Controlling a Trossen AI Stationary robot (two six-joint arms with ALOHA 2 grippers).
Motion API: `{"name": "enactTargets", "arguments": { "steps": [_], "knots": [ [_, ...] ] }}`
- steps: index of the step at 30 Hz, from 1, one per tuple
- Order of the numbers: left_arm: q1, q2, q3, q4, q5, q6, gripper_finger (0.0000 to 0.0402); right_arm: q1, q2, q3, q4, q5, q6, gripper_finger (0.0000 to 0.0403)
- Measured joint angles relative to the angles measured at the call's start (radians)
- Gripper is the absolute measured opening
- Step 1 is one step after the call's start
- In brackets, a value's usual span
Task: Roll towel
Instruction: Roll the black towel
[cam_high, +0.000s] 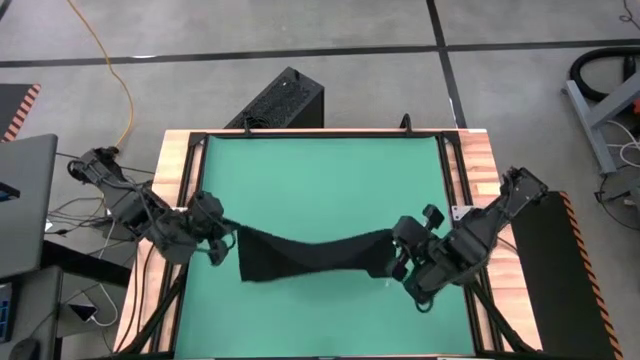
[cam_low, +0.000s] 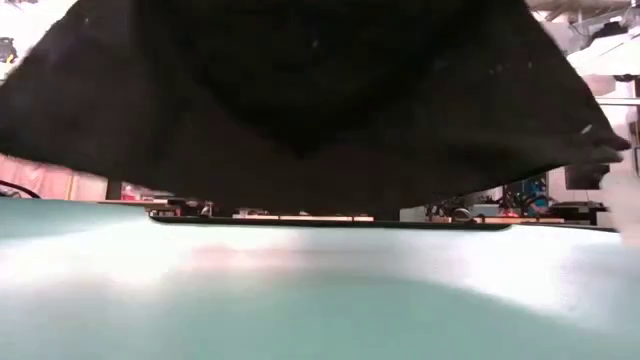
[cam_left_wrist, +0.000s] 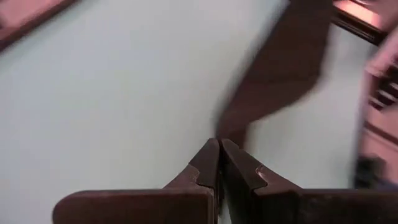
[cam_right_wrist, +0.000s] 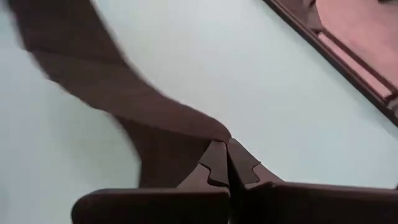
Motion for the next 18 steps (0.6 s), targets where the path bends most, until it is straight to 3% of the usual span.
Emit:
{"name": "enactTargets", "arguments": {
  "steps": [3,7,14,18],
  "knots": [
    [0.069,0.0,-0.013,-0.059,0.008,-0.022,0.0,-0.076,0.0,-0.035,0.002,-0.039,-0.029,0.0],
    [0.183,-0.006,-0.087,-0.05,0.097,0.04,0.0,-0.195,0.001,-0.129,0.02,-0.116,-0.097,0.0],
    [0.397,-0.006,-0.284,0.07,0.203,0.224,0.0,-0.371,0.001,-0.3,0.251,-0.214,-0.358,0.0],
    [0.512,-0.006,-0.378,0.136,0.211,0.321,0.0,-0.475,0.001,-0.36,0.299,-0.232,-0.468,0.0]
  ]
}}
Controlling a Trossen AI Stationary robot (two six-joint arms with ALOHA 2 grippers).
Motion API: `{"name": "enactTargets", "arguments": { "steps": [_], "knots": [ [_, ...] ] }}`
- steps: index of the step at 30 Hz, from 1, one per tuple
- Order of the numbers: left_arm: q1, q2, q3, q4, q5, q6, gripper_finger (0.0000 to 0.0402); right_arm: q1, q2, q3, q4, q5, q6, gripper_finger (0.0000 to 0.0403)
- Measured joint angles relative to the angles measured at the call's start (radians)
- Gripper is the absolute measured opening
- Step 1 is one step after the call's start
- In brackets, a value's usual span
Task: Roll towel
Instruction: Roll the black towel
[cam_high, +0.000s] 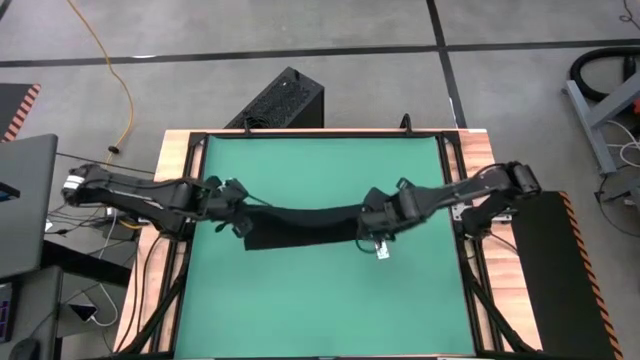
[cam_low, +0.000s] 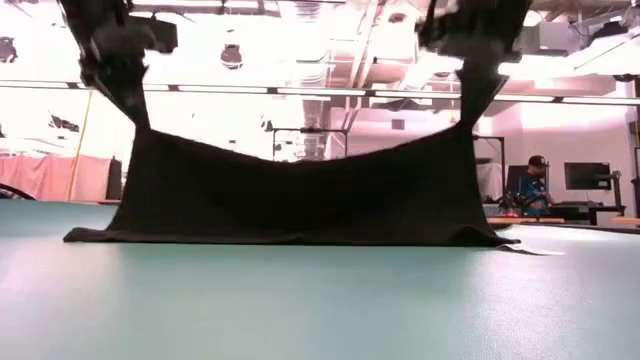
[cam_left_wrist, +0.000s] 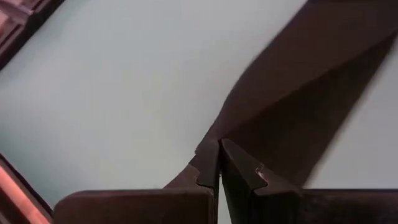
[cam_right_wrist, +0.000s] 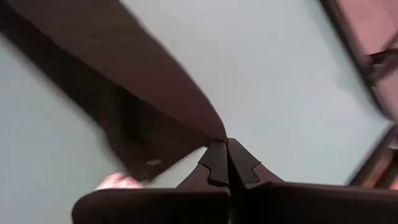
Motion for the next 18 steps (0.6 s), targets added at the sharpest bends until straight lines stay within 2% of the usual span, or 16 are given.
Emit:
{"name": "enactTargets", "arguments": {
  "steps": [5,9,14,18],
  "knots": [
    [0.135,0.0,-0.044,0.08,0.003,0.146,0.0,-0.123,0.0,-0.008,0.011,0.006,-0.114,0.0],
    [0.251,0.0,-0.045,0.158,0.005,0.263,0.0,-0.239,0.0,-0.008,0.085,-0.013,-0.226,0.0],
    [0.382,0.009,-0.045,0.231,0.075,0.408,0.0,-0.367,0.0,-0.012,0.211,-0.057,-0.389,0.0],
    [0.464,0.024,-0.044,0.237,0.105,0.442,0.0,-0.458,0.013,-0.011,0.245,-0.075,-0.437,0.0006]
  ]
}}
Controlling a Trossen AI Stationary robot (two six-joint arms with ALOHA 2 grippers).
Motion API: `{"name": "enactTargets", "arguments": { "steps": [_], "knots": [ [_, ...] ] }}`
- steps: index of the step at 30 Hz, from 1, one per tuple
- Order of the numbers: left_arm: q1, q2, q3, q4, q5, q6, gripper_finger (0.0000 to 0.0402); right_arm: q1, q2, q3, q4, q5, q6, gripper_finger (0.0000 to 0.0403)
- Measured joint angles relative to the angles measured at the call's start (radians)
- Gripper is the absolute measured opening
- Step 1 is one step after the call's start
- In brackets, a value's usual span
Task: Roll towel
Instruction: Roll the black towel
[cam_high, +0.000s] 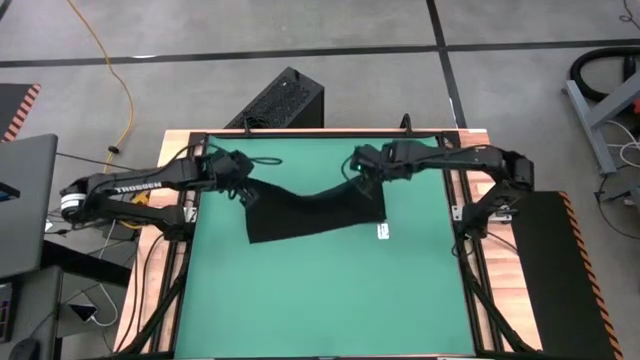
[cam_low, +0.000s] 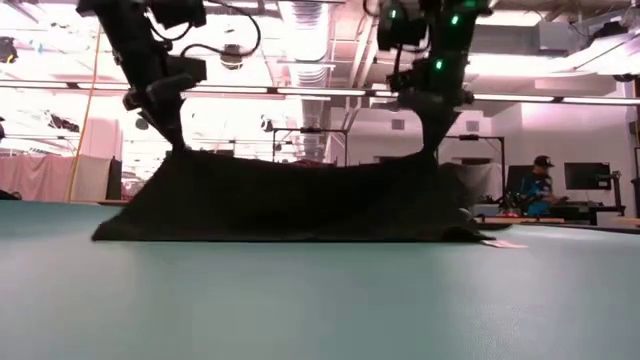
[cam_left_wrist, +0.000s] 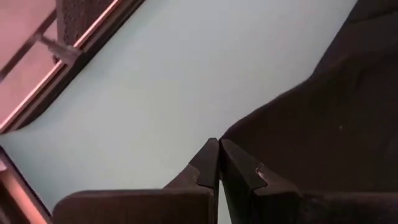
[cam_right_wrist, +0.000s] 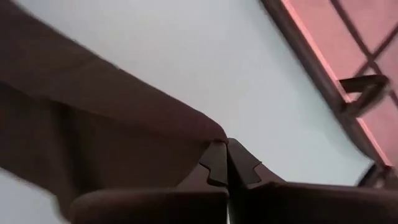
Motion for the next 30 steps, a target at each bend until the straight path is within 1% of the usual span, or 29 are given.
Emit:
{"name": "enactTargets", "arguments": {
  "steps": [5,10,13,17,21,23,25,27,29,30],
  "knots": [
    [0.065,0.035,0.0,0.027,0.007,0.054,0.0,-0.101,0.052,0.0,0.028,-0.055,-0.081,0.0035],
    [0.109,0.106,0.0,0.09,0.003,0.092,0.0,-0.171,0.134,-0.001,0.139,-0.117,-0.204,0.0052],
    [0.133,0.162,0.0,0.114,0.0,0.154,0.0005,-0.21,0.169,0.0,0.196,-0.149,-0.273,0.0063],
    [0.18,0.223,0.0,0.148,-0.006,0.182,0.003,-0.259,0.186,-0.001,0.265,-0.153,-0.323,0.0084],
    [0.222,0.28,0.0,0.201,0.004,0.226,0.0068,-0.307,0.18,0.0,0.315,-0.155,-0.36,0.0104],
    [0.239,0.306,0.0,0.226,0.011,0.247,0.0085,-0.324,0.17,0.0,0.325,-0.175,-0.403,0.0109],
    [0.252,0.314,-0.001,0.252,0.058,0.297,0.0097,-0.334,0.149,0.0,0.338,-0.225,-0.441,0.011],
    [0.259,0.31,-0.001,0.303,0.171,0.371,0.0102,-0.332,0.122,0.0,0.355,-0.308,-0.483,0.011],
    [0.259,0.3,-0.001,0.371,0.303,0.424,0.0102,-0.319,0.088,0.0,0.368,-0.414,-0.536,0.011],
    [0.259,0.296,-0.001,0.416,0.354,0.449,0.0102,-0.31,0.069,0.0,0.368,-0.47,-0.569,0.011]
  ]
}}
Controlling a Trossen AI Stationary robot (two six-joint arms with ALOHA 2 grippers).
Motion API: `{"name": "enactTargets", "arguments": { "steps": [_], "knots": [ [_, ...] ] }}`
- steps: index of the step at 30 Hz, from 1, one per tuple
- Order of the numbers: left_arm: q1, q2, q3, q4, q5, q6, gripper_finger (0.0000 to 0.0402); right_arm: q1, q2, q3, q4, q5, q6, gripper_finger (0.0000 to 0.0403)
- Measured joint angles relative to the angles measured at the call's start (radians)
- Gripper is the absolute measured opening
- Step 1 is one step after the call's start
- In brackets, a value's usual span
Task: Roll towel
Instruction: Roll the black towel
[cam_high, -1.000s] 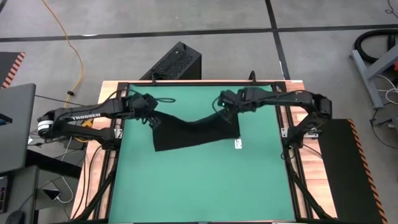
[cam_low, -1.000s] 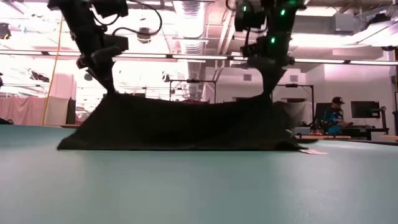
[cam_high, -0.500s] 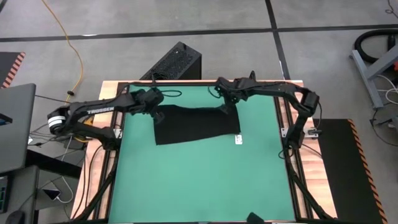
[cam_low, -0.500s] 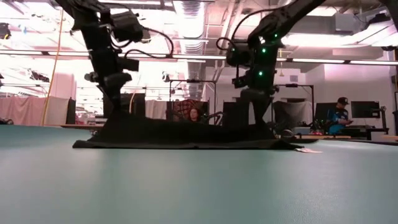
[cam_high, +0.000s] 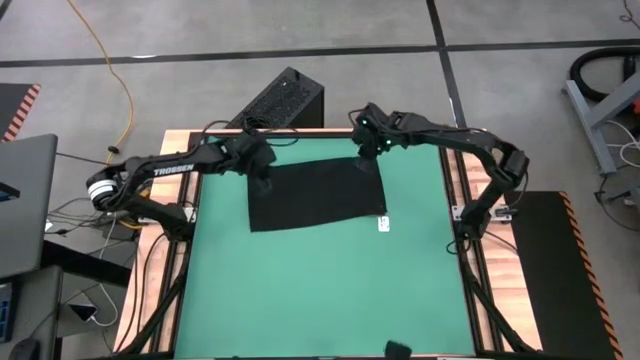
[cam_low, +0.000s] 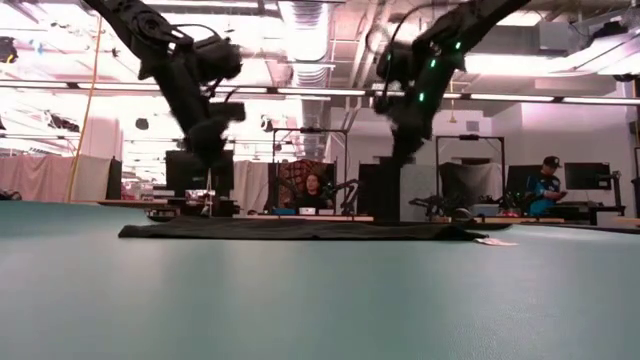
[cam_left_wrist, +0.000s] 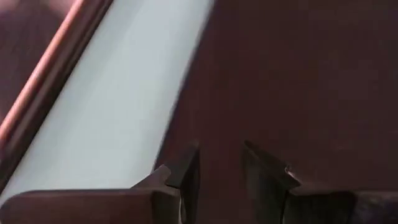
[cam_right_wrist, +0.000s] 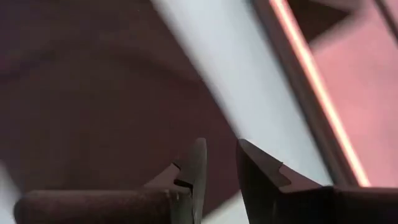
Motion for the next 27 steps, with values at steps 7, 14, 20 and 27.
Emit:
{"name": "enactTargets", "arguments": {
  "steps": [7,14,20,27],
  "knots": [
    [0.0,0.0,0.001,0.221,0.288,0.066,0.0101,0.116,-0.038,0.0,0.034,-0.199,-0.079,0.0111],
    [-0.045,0.0,-0.044,0.16,0.306,-0.064,0.0078,0.146,0.018,-0.1,0.088,-0.095,-0.176,0.0111],
    [-0.17,0.001,-0.286,0.461,0.186,-0.183,0.0016,0.103,-0.013,-0.292,0.322,-0.076,-0.1,0.0111],
    [-0.251,0.001,-0.38,0.438,0.049,-0.351,0.0005,0.098,-0.015,-0.404,0.335,0.115,-0.053,0.0111]
  ]
}}
